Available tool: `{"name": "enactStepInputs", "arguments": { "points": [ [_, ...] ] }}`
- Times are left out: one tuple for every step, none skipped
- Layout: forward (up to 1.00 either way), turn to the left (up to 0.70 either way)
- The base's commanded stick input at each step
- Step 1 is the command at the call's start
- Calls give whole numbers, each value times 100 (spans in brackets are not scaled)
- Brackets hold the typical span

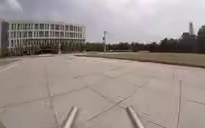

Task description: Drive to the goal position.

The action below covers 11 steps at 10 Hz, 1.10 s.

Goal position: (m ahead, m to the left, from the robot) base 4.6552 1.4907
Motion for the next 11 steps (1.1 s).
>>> {"name": "enactStepInputs", "arguments": {
  "points": [
    [70, 0],
    [70, 0],
    [70, 0],
    [70, 0],
    [70, 0],
    [70, 0],
    [70, 0],
    [70, 0],
    [70, 0],
    [70, 0],
    [70, 0]
  ]
}}
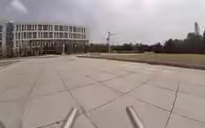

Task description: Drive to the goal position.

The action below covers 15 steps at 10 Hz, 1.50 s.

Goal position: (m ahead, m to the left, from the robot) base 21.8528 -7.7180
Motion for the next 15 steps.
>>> {"name": "enactStepInputs", "arguments": {
  "points": [
    [70, 0],
    [70, 0],
    [70, 0],
    [70, 0],
    [70, 0],
    [70, 0],
    [70, 0],
    [70, 0],
    [70, 0],
    [70, 0],
    [70, 0],
    [70, 0],
    [70, 0],
    [70, 0],
    [70, 0]
  ]
}}
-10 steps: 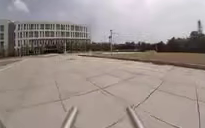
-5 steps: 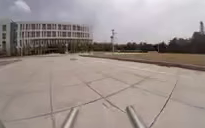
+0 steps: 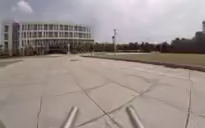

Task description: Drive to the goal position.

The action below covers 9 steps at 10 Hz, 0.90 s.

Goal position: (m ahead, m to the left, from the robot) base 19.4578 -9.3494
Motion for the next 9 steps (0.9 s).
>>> {"name": "enactStepInputs", "arguments": {
  "points": [
    [70, 0],
    [70, 0],
    [70, 0],
    [70, 0],
    [70, 0],
    [70, 0],
    [70, 0],
    [70, 0],
    [70, 0]
  ]
}}
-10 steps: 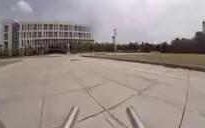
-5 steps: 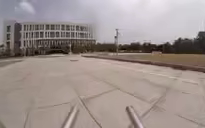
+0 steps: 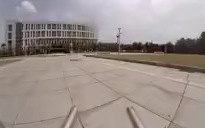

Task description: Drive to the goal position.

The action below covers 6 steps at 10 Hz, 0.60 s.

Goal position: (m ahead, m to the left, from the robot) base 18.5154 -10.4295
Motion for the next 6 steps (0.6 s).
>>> {"name": "enactStepInputs", "arguments": {
  "points": [
    [70, 0],
    [70, 0],
    [70, 0],
    [70, 0],
    [70, 0],
    [70, 0]
  ]
}}
